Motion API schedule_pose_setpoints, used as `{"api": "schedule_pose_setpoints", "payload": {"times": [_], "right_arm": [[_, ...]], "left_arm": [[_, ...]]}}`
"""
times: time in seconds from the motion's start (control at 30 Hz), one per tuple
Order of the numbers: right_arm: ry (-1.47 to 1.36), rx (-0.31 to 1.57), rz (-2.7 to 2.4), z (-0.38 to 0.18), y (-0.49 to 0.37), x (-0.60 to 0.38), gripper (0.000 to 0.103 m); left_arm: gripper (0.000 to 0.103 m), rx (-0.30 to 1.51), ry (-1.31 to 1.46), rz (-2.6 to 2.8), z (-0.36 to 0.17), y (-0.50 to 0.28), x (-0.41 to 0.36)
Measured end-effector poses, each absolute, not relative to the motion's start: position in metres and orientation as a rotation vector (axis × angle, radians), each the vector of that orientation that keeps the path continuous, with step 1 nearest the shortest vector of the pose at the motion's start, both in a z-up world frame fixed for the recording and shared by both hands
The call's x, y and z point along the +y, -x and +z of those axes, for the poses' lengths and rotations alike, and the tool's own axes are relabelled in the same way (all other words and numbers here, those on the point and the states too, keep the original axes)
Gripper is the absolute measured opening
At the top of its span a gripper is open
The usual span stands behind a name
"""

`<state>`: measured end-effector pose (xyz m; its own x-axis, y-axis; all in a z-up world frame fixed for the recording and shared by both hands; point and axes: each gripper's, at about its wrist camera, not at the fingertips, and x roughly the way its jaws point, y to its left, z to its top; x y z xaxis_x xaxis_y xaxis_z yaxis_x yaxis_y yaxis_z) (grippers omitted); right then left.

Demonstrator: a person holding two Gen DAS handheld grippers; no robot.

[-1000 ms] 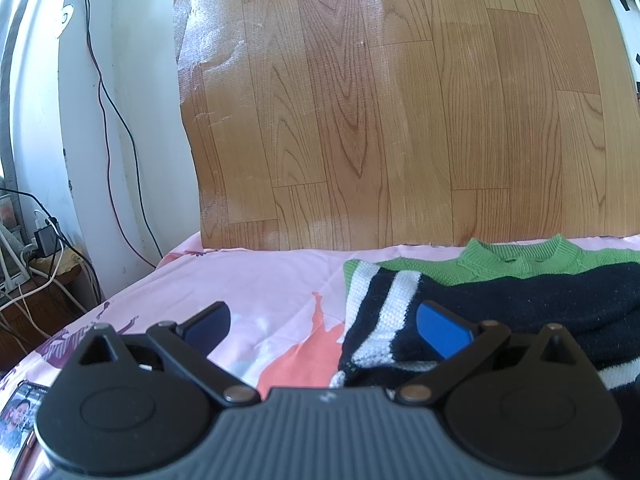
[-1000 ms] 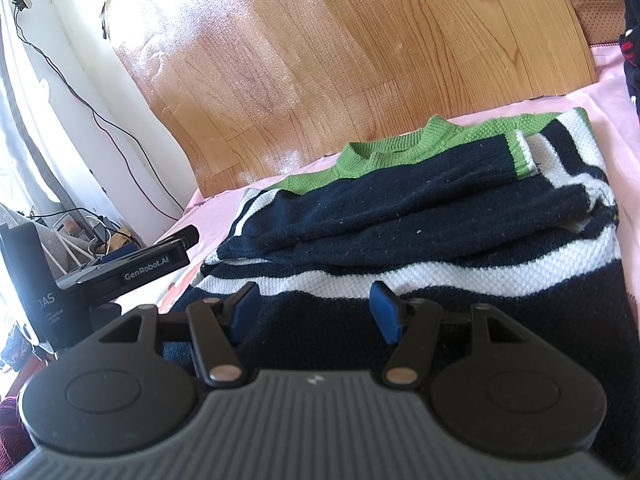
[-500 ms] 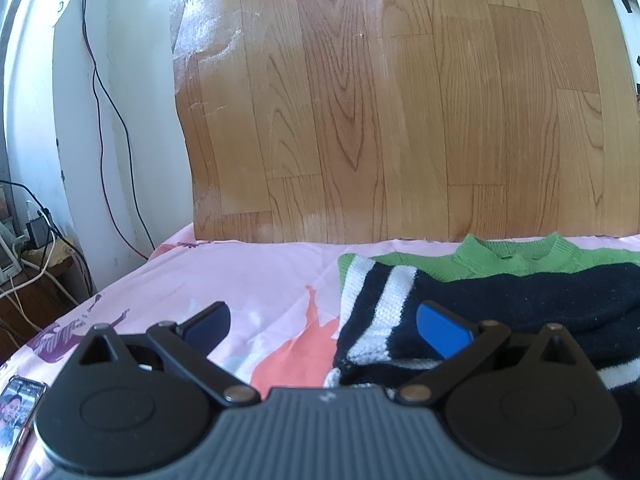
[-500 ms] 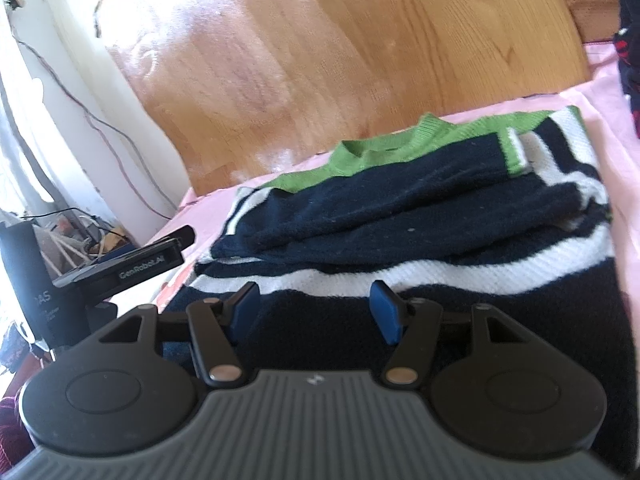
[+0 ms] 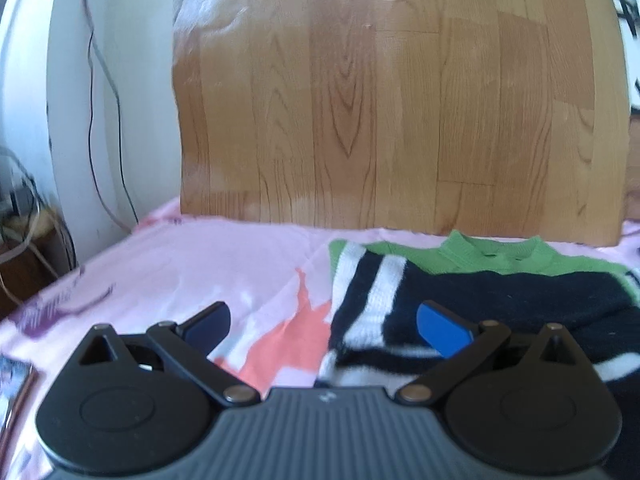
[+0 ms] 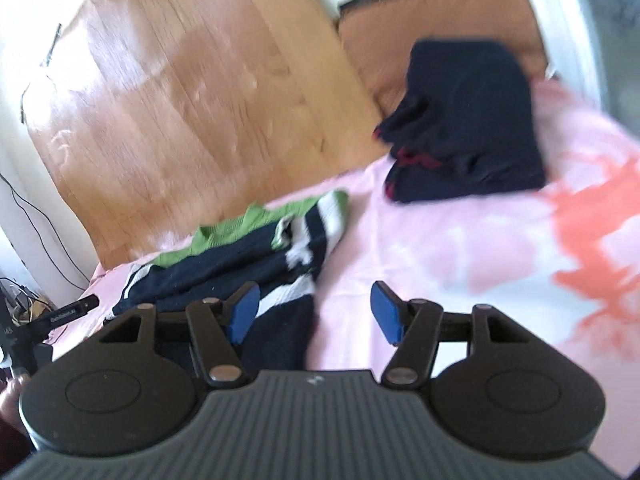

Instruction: Fold small clothes

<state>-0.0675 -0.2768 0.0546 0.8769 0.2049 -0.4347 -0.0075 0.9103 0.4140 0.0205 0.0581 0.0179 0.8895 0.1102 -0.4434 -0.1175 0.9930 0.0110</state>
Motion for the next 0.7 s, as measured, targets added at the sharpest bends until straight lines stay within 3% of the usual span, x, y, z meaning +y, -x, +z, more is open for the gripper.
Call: {"api": "schedule_pose_setpoints", "payload": {"times": [0.4, 0.7], "right_arm": [[-0.293, 0.562, 0.301, 0.060, 0.111, -0.241, 0.066], [-0.216, 0.700, 0.531, 0.053, 0.152, -0.212, 0.053]], "left_arm": [[0.102, 0.660, 0.082, 0.066, 0.028, 0.129, 0.157], [0.081, 0.806, 0.216, -0.132, 0.023, 0.195, 0.162]]}}
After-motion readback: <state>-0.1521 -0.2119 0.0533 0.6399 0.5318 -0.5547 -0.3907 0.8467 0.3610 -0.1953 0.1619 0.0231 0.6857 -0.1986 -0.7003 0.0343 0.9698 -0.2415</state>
